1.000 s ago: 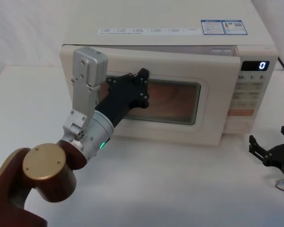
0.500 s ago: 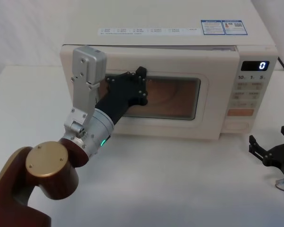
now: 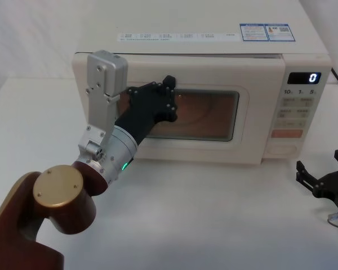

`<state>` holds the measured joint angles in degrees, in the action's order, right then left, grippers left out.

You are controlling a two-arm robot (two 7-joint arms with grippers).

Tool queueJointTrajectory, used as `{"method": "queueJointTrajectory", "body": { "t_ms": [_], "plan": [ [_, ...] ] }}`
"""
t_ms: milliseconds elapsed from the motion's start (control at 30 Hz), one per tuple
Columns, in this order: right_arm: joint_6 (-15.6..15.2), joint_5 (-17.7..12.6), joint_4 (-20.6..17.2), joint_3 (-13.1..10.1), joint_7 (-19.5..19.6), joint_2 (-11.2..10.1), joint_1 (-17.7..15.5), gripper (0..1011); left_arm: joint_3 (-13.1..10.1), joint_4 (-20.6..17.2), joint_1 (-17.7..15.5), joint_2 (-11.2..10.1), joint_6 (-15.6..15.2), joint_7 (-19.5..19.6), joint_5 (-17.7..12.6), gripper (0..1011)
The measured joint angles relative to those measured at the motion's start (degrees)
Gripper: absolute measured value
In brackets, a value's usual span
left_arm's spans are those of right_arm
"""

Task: Press the button to open the microwave door with one hand; close the microwave door with the other hand.

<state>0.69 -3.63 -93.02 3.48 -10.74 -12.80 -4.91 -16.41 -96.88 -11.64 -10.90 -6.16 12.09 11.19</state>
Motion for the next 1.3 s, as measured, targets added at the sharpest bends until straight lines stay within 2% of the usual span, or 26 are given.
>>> {"method": "queueJointTrajectory", "body": {
  "t_ms": [1300],
  "plan": [
    [0.00, 0.00, 0.00, 0.00, 0.00, 0.00, 0.00, 1002, 0.04, 2.75, -1.70, 1.58, -0.60, 0.04, 0.62, 0]
  ]
}}
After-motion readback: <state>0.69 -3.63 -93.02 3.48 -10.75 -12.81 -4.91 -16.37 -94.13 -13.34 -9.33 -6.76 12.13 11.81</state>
